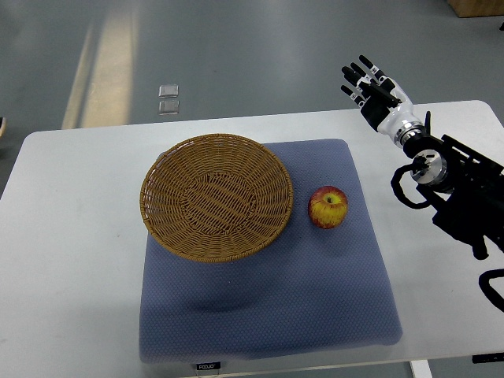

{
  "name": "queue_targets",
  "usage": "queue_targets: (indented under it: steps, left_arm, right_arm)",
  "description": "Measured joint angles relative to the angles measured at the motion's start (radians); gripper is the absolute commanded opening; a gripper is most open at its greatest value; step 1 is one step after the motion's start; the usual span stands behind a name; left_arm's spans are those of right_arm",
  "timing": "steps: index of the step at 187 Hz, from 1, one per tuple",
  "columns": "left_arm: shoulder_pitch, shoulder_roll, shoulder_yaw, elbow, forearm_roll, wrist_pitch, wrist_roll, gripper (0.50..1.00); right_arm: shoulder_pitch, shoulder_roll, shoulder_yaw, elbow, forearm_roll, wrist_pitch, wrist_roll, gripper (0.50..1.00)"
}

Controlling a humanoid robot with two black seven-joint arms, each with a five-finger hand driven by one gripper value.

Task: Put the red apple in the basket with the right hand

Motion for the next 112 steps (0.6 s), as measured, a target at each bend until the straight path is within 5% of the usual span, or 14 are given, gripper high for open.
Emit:
queue_targets:
  steps: [112]
  left_arm:
    - [-0.005,0.0,0.0,-0.002,-0.001,0.005,0.0,1.0]
  right_arm:
    - [-0.001,-0.002,-0.001,0.0,0.001,0.001,0.0,0.924]
